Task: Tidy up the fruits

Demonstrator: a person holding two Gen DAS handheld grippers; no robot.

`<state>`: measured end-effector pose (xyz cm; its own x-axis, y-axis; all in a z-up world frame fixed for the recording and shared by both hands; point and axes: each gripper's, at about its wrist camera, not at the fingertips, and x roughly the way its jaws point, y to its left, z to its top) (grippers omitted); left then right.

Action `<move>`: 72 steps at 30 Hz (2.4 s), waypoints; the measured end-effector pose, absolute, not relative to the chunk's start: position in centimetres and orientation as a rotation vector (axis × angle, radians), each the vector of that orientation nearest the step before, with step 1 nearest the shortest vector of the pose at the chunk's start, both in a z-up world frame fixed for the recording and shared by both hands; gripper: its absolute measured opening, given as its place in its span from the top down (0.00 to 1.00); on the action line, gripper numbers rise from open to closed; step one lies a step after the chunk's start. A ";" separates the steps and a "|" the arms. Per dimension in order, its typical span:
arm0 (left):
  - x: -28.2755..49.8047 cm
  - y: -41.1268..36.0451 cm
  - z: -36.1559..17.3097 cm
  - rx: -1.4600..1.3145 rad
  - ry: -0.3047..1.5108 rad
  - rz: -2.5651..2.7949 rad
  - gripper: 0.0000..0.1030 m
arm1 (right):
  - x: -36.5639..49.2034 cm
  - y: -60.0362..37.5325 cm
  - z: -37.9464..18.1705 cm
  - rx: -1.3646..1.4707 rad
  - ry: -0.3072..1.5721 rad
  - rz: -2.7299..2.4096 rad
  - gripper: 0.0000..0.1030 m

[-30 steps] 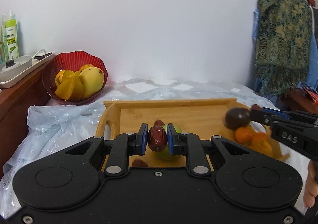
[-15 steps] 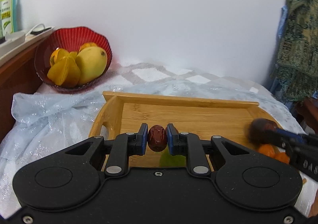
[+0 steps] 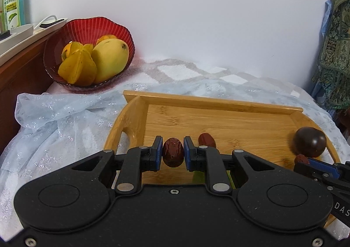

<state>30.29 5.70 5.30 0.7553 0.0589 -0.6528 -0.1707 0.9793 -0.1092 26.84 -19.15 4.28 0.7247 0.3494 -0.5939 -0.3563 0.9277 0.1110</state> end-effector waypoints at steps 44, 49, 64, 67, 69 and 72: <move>30.1 5.6 4.8 -0.150 0.714 0.133 0.73 | 27.1 -18.8 3.7 -0.027 0.681 0.391 0.71; 29.3 5.3 5.5 -0.132 0.695 0.128 0.64 | 26.8 -18.9 4.2 -0.019 0.661 0.389 0.65; 25.8 4.0 7.9 -0.072 0.640 0.121 0.51 | 25.3 -21.0 6.7 0.047 0.553 0.356 0.47; 25.2 3.5 8.2 -0.052 0.633 0.109 0.50 | 24.9 -21.4 6.9 0.060 0.542 0.345 0.45; 24.8 3.2 8.3 -0.048 0.631 0.102 0.50 | 24.8 -21.6 7.0 0.071 0.538 0.341 0.44; 24.4 2.7 8.5 -0.049 0.632 0.092 0.50 | 24.6 -21.8 7.0 0.086 0.535 0.335 0.42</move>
